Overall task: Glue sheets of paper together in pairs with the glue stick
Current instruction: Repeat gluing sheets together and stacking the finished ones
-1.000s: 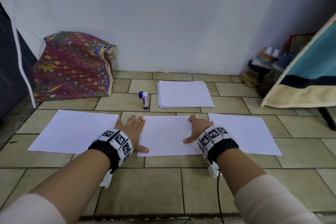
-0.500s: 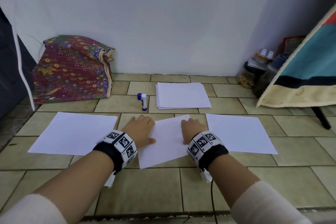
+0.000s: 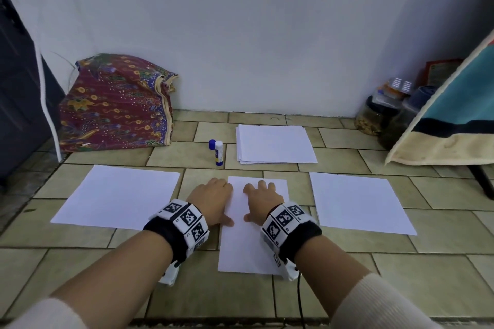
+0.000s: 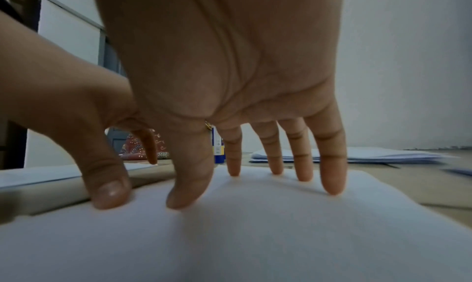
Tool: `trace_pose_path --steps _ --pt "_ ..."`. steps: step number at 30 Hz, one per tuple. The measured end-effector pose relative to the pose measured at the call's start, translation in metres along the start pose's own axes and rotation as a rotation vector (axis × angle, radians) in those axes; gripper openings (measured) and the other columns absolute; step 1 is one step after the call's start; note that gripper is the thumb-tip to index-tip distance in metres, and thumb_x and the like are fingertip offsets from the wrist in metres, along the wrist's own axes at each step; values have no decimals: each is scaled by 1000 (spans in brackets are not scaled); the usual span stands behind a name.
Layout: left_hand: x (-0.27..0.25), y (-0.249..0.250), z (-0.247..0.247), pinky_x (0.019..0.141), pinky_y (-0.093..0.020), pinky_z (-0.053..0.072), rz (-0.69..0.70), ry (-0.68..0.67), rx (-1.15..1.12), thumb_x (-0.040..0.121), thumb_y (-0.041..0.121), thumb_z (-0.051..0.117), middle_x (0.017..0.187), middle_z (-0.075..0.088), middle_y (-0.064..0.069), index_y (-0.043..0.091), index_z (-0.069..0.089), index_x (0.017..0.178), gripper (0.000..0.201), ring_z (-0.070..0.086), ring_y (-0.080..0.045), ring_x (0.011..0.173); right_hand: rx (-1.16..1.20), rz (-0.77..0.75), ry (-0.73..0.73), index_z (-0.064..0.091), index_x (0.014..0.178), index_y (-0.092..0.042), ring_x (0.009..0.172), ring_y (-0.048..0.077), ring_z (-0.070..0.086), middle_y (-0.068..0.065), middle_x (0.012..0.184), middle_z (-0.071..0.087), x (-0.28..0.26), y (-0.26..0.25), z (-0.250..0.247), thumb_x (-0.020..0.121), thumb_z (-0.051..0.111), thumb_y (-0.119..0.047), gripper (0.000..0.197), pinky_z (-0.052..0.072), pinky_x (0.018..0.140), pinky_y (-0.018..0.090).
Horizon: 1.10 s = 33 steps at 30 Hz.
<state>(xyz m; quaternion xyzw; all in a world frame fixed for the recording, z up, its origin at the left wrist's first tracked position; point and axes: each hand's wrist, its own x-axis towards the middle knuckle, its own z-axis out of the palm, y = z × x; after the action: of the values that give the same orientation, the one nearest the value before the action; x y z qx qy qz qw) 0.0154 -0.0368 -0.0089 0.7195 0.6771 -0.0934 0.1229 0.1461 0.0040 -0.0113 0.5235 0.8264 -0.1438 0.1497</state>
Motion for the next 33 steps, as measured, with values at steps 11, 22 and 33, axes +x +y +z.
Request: trace_pose_path --steps 11,22,33 --pt "10 -8 7 117 -47 20 -63 -125 29 79 60 65 161 5 -2 13 6 153 106 0 -20 148 23 -127 -52 27 144 -11 136 23 33 2 146 27 21 -28 -5 88 59 -13 65 29 109 51" --pt "6 -11 8 118 -48 15 -64 -139 65 82 64 57 162 0 -1 12 4 153 103 0 -18 148 215 120 -73 28 144 -27 131 25 43 4 137 52 22 53 -17 100 36 -38 47 9 117 48" --pt "-3 -4 -11 95 -35 33 -68 -24 184 87 68 44 111 60 -3 15 61 109 60 49 -20 110 -147 116 103 41 134 -17 124 27 39 7 132 40 7 31 -12 92 54 -26 46 29 103 44"
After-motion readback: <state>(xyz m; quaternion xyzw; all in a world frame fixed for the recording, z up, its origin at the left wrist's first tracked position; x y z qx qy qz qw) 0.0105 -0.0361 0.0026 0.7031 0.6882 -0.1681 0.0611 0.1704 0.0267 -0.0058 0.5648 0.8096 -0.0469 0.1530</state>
